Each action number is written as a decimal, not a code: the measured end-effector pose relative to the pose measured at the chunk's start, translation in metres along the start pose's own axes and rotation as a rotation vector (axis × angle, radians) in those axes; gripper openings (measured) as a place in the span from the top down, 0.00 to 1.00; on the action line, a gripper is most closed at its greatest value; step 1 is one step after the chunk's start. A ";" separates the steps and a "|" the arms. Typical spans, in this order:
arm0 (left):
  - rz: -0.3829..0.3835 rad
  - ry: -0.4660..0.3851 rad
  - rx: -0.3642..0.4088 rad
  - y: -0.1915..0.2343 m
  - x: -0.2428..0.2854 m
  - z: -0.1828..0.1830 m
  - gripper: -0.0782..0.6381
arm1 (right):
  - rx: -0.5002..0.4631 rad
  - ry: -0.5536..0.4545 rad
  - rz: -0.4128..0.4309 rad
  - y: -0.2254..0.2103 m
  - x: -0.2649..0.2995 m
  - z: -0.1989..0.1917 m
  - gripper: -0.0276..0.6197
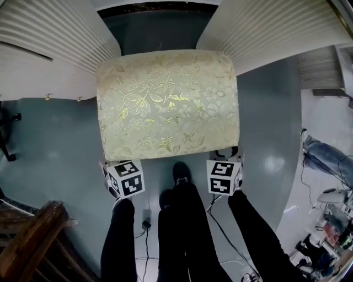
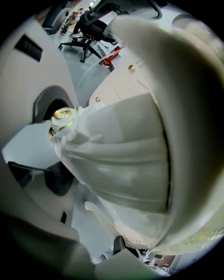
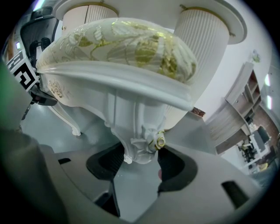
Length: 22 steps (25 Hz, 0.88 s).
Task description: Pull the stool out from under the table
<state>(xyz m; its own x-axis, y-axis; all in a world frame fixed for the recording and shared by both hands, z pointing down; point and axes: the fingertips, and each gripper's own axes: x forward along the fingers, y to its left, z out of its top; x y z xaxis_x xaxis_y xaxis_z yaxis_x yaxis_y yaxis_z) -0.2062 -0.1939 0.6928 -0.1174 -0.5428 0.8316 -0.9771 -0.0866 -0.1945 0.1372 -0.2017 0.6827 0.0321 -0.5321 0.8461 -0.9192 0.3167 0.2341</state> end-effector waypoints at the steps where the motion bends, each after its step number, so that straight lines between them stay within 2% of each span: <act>1: 0.001 0.003 0.000 0.000 -0.001 0.000 0.52 | 0.000 0.002 0.001 0.000 0.000 0.000 0.57; 22: -0.009 0.029 0.009 0.001 -0.005 -0.002 0.52 | -0.001 0.034 -0.002 0.001 -0.003 -0.002 0.57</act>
<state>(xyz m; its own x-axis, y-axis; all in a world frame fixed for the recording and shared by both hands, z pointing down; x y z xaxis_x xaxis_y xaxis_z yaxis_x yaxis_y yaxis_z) -0.2067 -0.1898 0.6894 -0.1136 -0.5172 0.8483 -0.9765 -0.0995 -0.1914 0.1371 -0.1984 0.6816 0.0477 -0.5055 0.8615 -0.9187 0.3163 0.2365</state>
